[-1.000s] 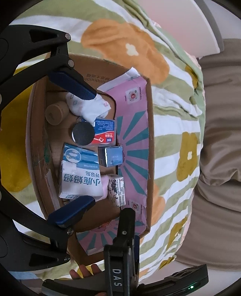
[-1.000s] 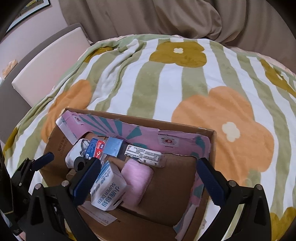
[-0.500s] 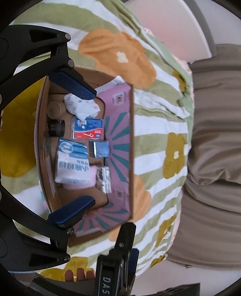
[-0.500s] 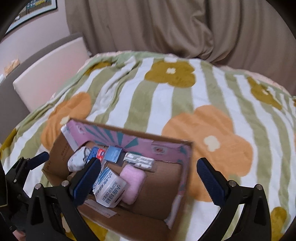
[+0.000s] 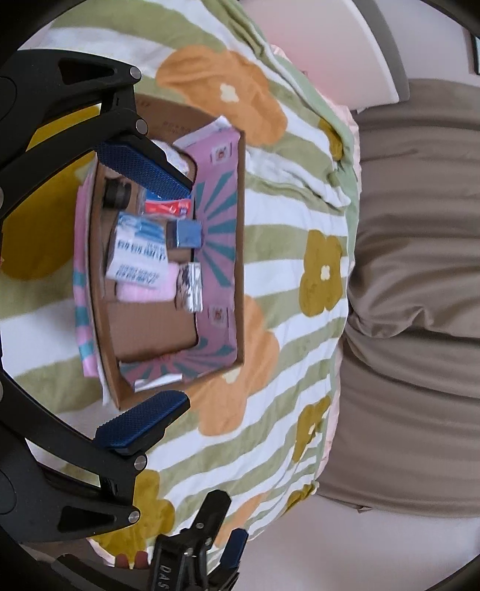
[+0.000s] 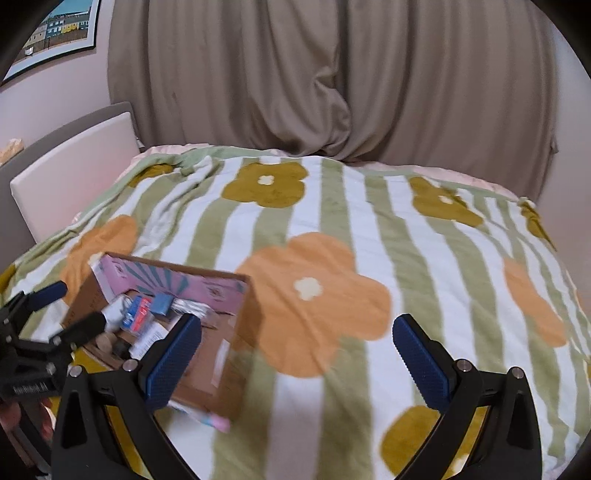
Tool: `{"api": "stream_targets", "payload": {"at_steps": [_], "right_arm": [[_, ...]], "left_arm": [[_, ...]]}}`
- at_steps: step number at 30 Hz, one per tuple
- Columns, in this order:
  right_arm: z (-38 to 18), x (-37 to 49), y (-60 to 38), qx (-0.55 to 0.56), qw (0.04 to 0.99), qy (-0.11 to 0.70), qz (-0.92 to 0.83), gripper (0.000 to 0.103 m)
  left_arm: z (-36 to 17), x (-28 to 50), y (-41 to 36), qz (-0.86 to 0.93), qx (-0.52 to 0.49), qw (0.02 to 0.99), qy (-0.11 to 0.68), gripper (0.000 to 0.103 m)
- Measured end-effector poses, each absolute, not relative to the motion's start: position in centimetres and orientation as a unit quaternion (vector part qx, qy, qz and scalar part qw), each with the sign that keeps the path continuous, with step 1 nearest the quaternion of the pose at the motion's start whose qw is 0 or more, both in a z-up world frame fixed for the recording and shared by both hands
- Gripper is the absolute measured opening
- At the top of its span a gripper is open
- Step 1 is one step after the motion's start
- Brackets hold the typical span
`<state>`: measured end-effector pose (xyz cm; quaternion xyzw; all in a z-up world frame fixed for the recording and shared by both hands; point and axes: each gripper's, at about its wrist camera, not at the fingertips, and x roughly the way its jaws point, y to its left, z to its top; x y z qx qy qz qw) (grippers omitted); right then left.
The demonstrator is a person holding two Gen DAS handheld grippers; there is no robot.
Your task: Organize objects
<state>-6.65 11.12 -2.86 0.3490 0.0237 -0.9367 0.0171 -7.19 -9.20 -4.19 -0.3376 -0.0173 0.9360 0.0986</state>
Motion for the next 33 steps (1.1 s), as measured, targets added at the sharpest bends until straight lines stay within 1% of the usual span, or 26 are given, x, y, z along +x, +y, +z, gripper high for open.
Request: {"api": "stream_targets", "payload": {"at_steps": [8,16,33], "right_arm": [[-4.0,-3.9,12.9,0.343,0.008,0.006,-0.939,0.103],[-4.4,-3.8,13.2,0.344,0.012,-0.007,-0.939,0.103],[-4.9,-4.1,13.5,0.347,0.002,-0.009,-0.938,0.103]], "left_arm": [[-5.4,-4.8,-7.6,0.941,-0.323,0.099,-0.026,0.103],[-5.4,-5.0,-7.9,0.941,-0.326,0.095,-0.022,0.103],[-5.8,-5.3,-7.5,0.939,-0.330,0.099,-0.020,0.103]]}}
